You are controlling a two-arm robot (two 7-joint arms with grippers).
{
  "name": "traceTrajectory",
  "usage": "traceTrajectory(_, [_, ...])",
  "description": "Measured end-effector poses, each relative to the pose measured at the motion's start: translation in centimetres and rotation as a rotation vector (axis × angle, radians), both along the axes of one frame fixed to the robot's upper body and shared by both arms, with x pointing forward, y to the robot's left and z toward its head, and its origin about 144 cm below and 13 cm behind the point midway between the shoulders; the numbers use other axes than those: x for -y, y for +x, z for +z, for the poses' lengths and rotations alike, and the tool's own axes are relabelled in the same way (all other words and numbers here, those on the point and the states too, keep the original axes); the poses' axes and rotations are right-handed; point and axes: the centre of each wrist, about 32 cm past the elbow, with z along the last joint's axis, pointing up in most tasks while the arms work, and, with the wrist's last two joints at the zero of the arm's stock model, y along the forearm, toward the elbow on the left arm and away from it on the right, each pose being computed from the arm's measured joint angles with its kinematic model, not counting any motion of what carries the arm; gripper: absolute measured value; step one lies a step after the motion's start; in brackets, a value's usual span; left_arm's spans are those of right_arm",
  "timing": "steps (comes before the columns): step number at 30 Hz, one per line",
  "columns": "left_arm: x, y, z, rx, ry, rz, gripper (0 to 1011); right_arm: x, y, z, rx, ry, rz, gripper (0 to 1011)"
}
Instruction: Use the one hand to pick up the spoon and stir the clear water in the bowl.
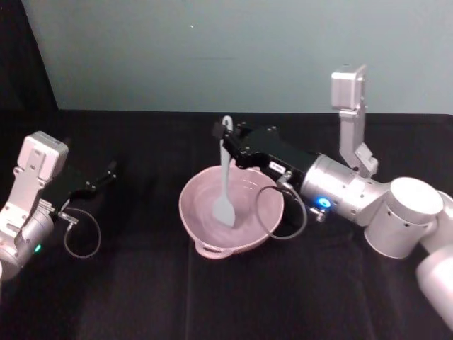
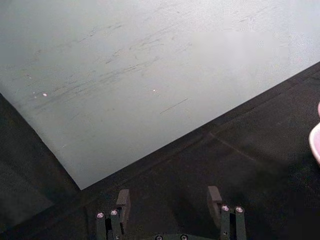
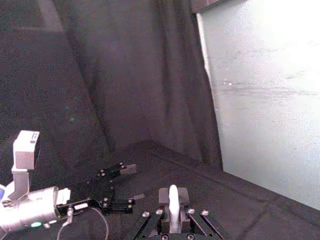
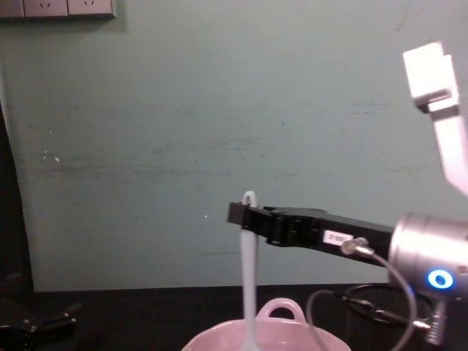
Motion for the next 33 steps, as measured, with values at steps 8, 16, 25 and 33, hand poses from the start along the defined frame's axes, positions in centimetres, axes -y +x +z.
traceTrajectory(8, [0.0,0.0,0.0,0.000,0.000,0.000,1011,-2.2,2.1,0.1,0.000,0.008,0.037,109])
traceTrajectory(16, [0.0,0.0,0.0,0.000,0.000,0.000,1011,-2.8,4.5,0.1,-0.007,0.016,0.019,109])
traceTrajectory(25, [0.0,0.0,0.0,0.000,0.000,0.000,1011,-1.9,5.8,0.1,-0.012,0.019,-0.023,109])
traceTrajectory(33, [0.0,0.0,0.0,0.000,0.000,0.000,1011,0.3,5.2,0.3,0.000,0.018,-0.076,109])
